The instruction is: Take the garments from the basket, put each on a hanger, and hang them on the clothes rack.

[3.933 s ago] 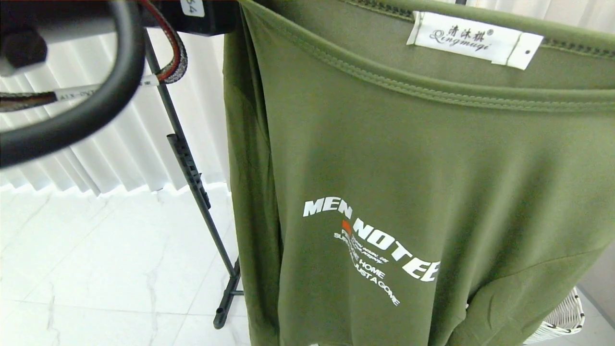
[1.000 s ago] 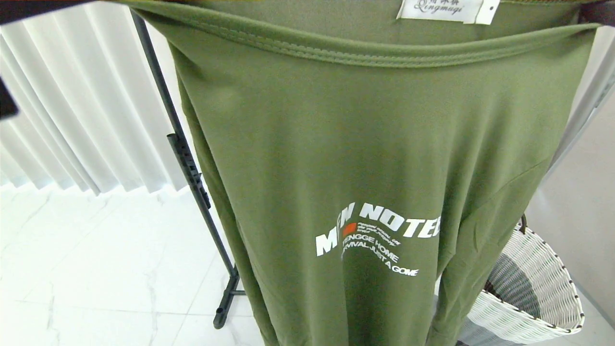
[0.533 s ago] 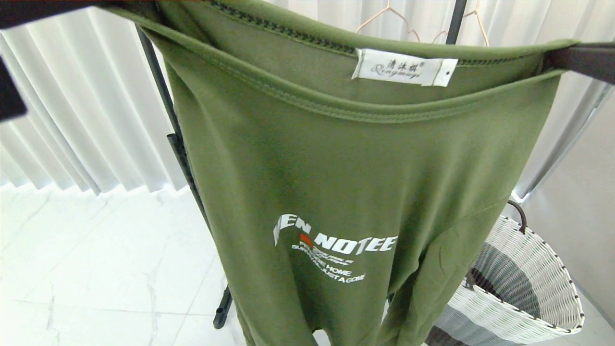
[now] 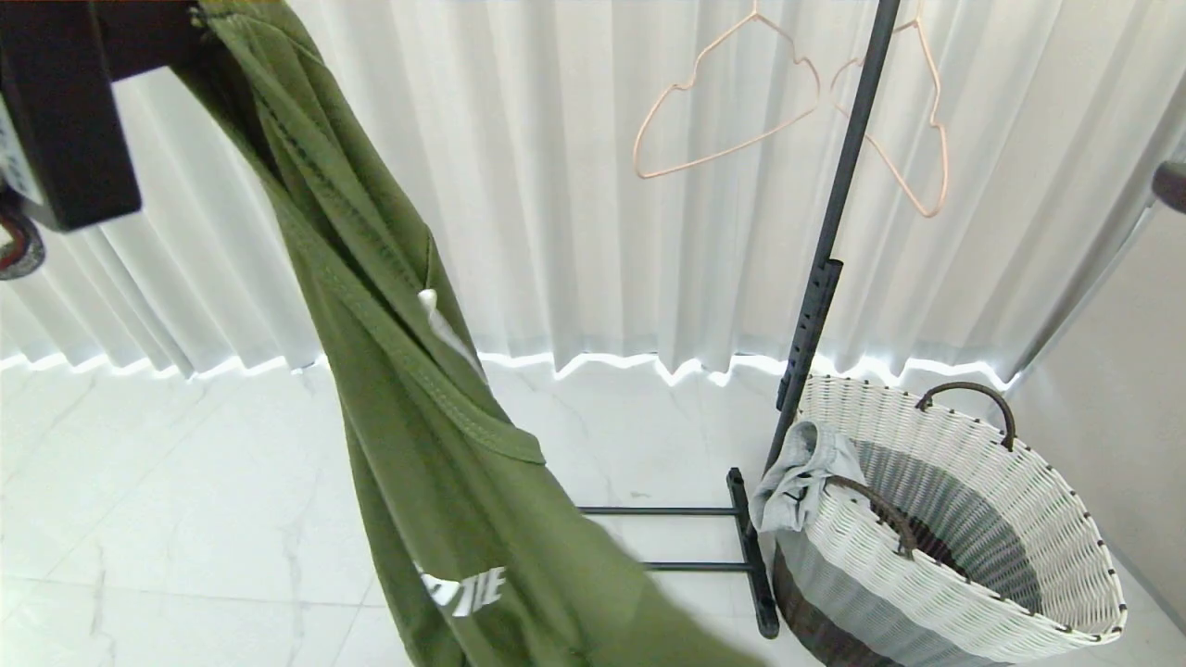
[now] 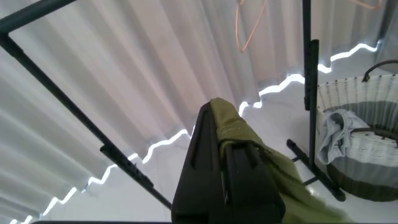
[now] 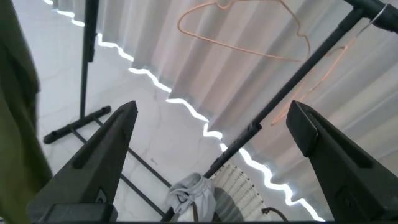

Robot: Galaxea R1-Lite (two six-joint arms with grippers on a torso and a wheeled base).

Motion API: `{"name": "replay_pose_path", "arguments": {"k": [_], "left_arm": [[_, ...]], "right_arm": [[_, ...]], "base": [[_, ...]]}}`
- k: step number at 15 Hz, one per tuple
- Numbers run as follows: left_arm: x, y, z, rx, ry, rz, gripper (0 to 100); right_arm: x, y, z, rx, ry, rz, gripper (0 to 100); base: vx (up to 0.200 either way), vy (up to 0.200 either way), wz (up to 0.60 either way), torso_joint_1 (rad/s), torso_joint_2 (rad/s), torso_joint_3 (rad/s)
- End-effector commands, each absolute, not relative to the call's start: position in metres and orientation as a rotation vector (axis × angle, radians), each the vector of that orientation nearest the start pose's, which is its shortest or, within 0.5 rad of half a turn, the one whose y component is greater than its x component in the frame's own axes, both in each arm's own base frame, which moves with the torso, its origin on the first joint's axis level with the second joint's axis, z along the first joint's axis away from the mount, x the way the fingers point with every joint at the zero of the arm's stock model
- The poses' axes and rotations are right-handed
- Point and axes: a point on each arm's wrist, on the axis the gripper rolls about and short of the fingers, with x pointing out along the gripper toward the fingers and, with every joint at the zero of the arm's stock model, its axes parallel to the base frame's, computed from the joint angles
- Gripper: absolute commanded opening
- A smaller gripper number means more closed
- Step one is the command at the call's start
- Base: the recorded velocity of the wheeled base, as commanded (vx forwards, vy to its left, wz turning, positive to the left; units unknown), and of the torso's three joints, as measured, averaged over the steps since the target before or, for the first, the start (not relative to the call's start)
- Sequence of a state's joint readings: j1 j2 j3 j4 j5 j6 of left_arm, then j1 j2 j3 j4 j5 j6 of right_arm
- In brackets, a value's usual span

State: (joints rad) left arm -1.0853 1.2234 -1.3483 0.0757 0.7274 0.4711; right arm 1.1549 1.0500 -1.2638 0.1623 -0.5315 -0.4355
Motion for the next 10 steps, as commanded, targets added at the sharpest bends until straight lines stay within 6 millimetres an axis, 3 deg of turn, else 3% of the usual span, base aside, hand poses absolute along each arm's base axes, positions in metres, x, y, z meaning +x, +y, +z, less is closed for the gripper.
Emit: {"name": "replay_pose_path", "arguments": {"k": [1,3,8,10], "left_arm": [[0.087,-0.133,0.381,0.434,-0.108,-0.344,0],[0.087,-0.128,0.377,0.442,-0.101,-0.323,0],[0.076,-0.096,0.366,0.447,-0.095,-0.263,0],[0.073,-0.090,0.361,0.453,-0.091,-0.264,0]], "right_arm": [[0.049,0.088,0.376,-0.376,-0.177,0.620,100],[0.056,0.084,0.365,-0.407,-0.123,0.549,100],[0.096,0.038,0.323,-0.499,0.281,0.014,100],[0.101,0.031,0.303,-0.436,0.369,0.001,100]], "base": [[0.000,0.000,0.00,0.000,0.00,0.000],[0.000,0.000,0.00,0.000,0.00,0.000],[0.000,0.000,0.00,0.000,0.00,0.000],[0.000,0.000,0.00,0.000,0.00,0.000]]}}
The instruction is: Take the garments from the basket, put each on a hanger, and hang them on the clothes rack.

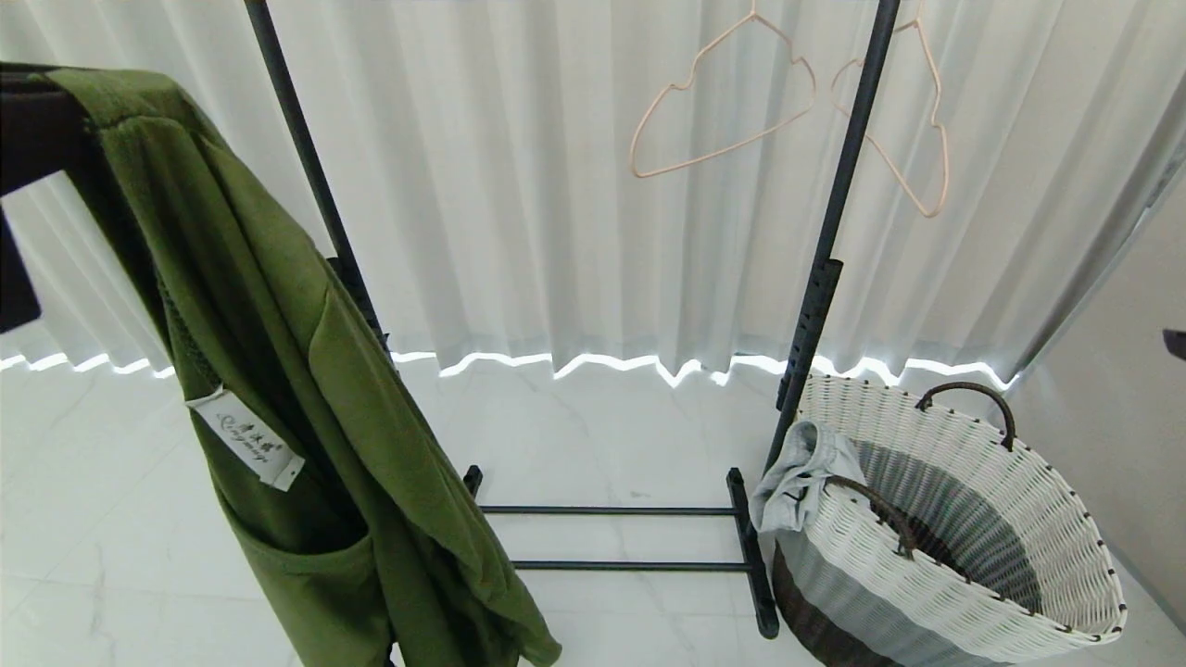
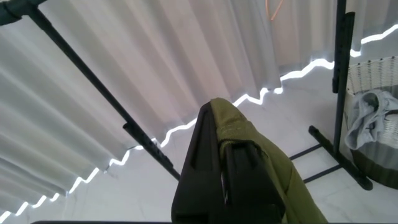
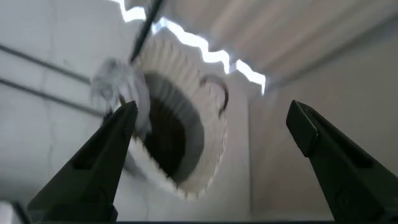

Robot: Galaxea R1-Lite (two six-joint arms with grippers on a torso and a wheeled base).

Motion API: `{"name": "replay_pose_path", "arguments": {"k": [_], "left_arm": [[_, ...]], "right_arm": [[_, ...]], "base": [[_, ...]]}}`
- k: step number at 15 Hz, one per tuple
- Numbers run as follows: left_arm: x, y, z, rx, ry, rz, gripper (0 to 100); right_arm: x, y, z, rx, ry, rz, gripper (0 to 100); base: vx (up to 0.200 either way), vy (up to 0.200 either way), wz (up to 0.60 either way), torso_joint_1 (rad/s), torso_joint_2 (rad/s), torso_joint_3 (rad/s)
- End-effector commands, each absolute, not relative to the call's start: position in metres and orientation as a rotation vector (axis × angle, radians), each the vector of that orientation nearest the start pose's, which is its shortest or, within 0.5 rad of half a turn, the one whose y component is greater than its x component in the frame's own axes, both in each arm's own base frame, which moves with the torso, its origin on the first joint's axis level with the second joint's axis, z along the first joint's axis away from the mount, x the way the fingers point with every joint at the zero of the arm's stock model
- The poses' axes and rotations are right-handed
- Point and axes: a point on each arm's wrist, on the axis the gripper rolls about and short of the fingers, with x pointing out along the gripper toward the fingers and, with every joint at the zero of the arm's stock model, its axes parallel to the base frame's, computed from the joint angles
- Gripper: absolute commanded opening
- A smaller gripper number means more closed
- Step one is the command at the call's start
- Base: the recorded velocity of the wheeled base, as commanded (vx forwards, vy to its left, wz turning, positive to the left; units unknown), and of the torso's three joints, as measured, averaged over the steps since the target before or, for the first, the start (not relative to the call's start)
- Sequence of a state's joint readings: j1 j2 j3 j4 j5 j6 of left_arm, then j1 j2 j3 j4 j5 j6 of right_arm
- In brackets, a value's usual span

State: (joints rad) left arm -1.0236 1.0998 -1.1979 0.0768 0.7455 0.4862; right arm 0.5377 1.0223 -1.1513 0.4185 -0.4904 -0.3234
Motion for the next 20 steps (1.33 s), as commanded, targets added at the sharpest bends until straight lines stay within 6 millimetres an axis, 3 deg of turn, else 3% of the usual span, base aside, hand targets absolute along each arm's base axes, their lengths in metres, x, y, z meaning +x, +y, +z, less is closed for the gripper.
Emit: {"name": "replay_pose_path", "arguments": {"k": [1,4,9,15,20], "left_arm": [[0.072,-0.089,0.359,0.456,-0.089,-0.266,0],[0.071,-0.087,0.359,0.449,-0.093,-0.270,0],[0.070,-0.085,0.353,0.459,-0.083,-0.273,0],[0.069,-0.080,0.344,0.472,-0.065,-0.252,0],[0.068,-0.074,0.339,0.485,-0.056,-0.232,0]], "right_arm": [[0.097,0.030,0.298,-0.406,0.373,0.050,100],[0.090,0.031,0.294,-0.362,0.292,0.211,100],[0.086,0.026,0.271,-0.491,0.273,0.114,100],[0.083,0.023,0.268,-0.440,0.276,0.089,100],[0.080,0.021,0.270,-0.409,0.264,0.081,100]], "base": [[0.000,0.000,0.00,0.000,0.00,0.000],[0.000,0.000,0.00,0.000,0.00,0.000],[0.000,0.000,0.00,0.000,0.00,0.000],[0.000,0.000,0.00,0.000,0.00,0.000],[0.000,0.000,0.00,0.119,-0.32,-0.205]]}}
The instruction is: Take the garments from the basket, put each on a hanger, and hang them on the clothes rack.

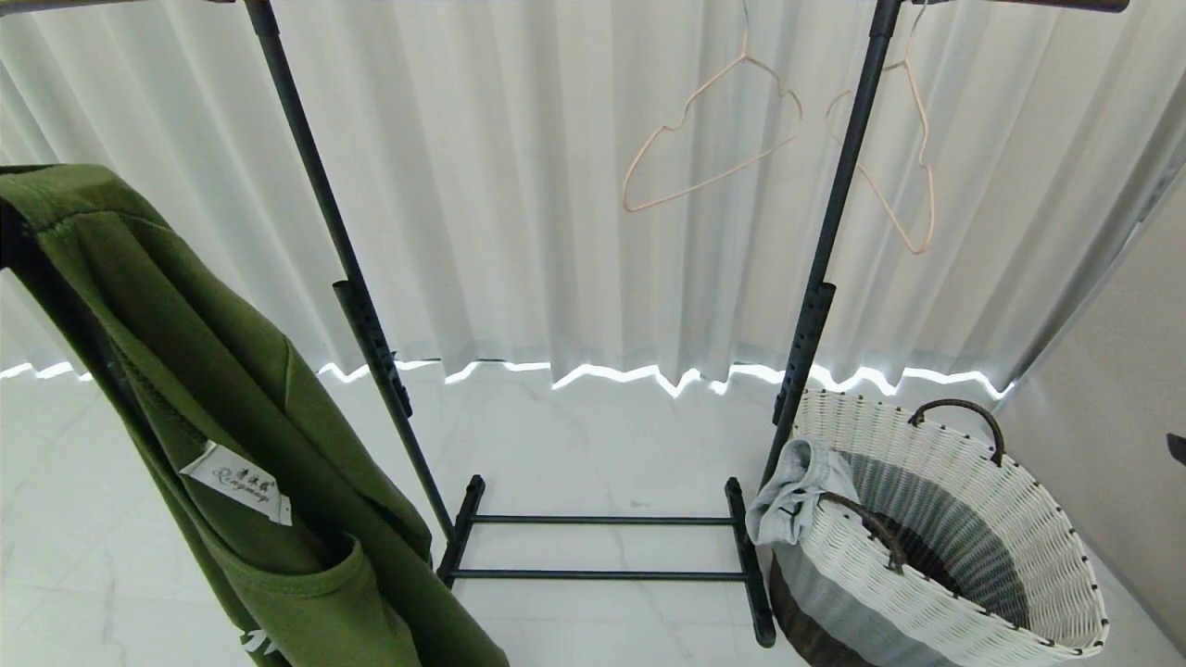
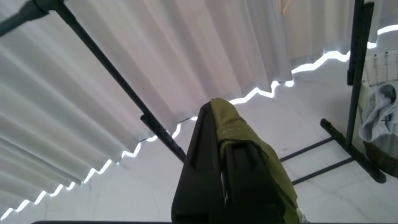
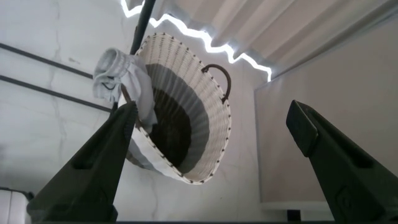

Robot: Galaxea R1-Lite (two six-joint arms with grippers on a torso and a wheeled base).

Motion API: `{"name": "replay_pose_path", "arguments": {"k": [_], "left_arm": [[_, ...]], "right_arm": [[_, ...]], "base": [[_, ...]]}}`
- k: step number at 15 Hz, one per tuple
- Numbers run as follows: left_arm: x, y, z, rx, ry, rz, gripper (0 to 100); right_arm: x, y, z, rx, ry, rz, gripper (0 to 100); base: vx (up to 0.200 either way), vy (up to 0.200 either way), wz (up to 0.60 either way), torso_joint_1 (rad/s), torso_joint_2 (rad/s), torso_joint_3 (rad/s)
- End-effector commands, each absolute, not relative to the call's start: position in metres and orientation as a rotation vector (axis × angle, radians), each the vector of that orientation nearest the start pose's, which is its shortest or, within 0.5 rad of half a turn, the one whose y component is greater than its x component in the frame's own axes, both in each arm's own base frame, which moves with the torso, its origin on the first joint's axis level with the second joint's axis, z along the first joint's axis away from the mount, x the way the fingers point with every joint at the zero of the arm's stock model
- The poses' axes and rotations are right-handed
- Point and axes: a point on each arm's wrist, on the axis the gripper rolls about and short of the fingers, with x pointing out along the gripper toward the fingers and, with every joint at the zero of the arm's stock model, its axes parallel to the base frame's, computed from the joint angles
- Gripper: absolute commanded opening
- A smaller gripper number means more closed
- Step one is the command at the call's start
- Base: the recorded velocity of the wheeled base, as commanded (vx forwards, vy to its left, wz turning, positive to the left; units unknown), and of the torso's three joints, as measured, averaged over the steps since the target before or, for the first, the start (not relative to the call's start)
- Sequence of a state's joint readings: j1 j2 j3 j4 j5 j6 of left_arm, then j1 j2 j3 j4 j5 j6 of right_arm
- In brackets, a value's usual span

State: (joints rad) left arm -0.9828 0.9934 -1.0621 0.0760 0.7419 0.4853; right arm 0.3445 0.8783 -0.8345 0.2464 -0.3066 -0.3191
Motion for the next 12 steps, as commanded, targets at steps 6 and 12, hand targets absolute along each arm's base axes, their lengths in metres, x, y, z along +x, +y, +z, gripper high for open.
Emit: {"name": "replay_pose_path", "arguments": {"k": [6,12], "left_arm": [[0.0659,-0.0705,0.3426,0.500,-0.079,-0.226,0],[0.0666,-0.0715,0.3446,0.509,-0.099,-0.220,0]], "right_arm": [[0.0784,0.0210,0.2700,-0.408,0.260,0.081,100],[0.0784,0.0210,0.2700,-0.407,0.260,0.082,100]], "base": [[0.000,0.000,0.00,0.190,-0.48,-0.286],[0.000,0.000,0.00,0.219,-0.50,-0.285]]}}
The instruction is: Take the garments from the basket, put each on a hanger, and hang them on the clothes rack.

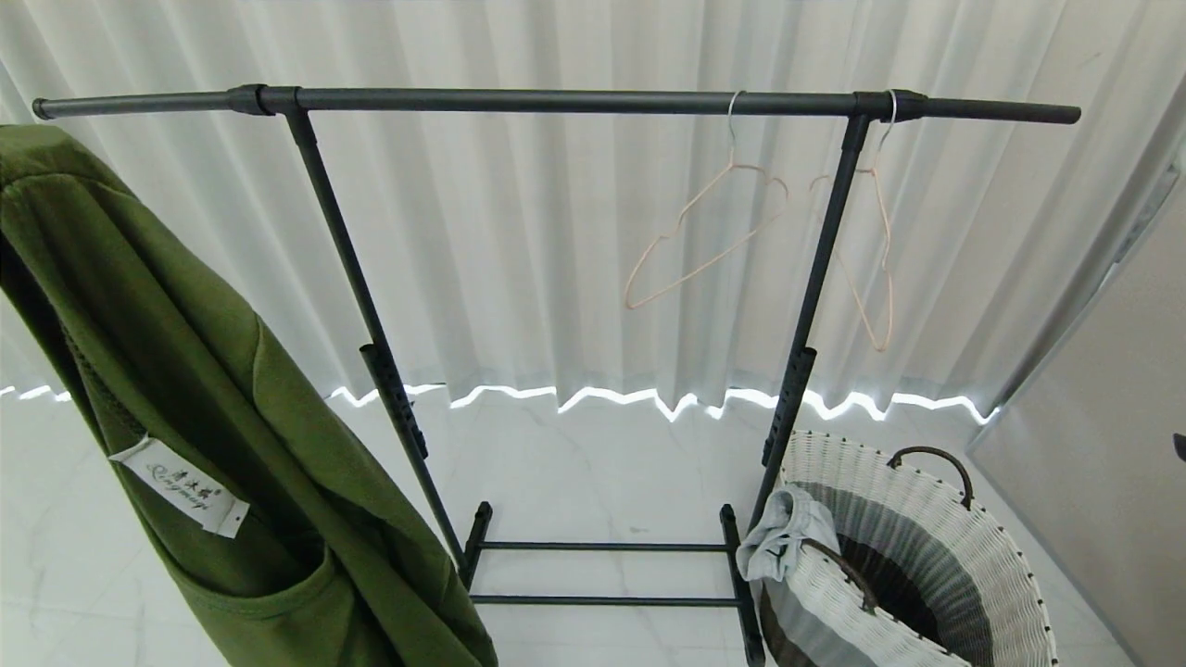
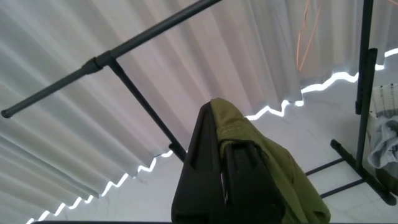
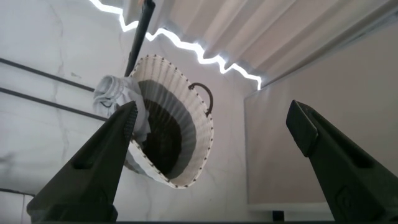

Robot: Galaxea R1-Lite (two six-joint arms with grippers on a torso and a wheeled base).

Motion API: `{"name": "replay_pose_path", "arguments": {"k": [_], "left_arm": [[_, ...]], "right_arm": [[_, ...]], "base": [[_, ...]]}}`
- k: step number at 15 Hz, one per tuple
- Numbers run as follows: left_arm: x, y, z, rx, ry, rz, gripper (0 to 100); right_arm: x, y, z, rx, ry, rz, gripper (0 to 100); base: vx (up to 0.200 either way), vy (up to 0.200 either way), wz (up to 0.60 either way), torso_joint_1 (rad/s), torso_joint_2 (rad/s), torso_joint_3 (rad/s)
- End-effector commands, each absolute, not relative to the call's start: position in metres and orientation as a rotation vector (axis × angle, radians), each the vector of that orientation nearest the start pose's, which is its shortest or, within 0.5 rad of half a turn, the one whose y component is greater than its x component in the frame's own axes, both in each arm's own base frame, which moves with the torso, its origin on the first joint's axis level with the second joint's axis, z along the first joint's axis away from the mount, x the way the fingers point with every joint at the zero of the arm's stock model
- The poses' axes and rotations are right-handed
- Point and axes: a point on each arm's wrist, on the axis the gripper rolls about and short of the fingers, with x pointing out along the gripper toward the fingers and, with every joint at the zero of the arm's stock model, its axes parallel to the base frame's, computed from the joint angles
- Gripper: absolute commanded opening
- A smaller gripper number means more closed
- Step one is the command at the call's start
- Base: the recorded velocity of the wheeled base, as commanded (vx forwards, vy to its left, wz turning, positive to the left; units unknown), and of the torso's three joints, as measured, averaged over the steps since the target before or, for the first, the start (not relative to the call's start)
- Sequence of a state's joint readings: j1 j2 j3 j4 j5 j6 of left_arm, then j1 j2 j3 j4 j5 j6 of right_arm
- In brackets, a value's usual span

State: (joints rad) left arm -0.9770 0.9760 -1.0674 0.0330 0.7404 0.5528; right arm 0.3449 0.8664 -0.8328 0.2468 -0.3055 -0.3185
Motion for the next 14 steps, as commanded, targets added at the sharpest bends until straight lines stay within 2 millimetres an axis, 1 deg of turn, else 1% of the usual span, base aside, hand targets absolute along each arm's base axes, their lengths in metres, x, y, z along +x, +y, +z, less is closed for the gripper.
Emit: {"name": "replay_pose_path", "arguments": {"k": [1,4,7,14], "left_arm": [[0.0663,-0.0712,0.3443,0.509,-0.099,-0.220,0],[0.0670,-0.0721,0.3436,0.512,-0.096,-0.221,0],[0.0684,-0.0723,0.3433,0.514,-0.091,-0.211,0],[0.0706,-0.0731,0.3427,0.519,-0.084,-0.200,0]], "right_arm": [[0.0784,0.0210,0.2700,-0.407,0.260,0.082,100],[0.0784,0.0210,0.2696,-0.408,0.261,0.081,100],[0.0781,0.0209,0.2705,-0.402,0.254,0.081,100],[0.0794,0.0213,0.2731,-0.387,0.226,0.077,100]], "base": [[0.000,0.000,0.00,0.227,-0.51,-0.290],[0.000,0.000,0.00,0.238,-0.52,-0.286],[0.000,0.000,0.00,0.097,-0.20,-0.110],[0.200,0.000,0.00,0.011,-0.02,-0.007]]}}
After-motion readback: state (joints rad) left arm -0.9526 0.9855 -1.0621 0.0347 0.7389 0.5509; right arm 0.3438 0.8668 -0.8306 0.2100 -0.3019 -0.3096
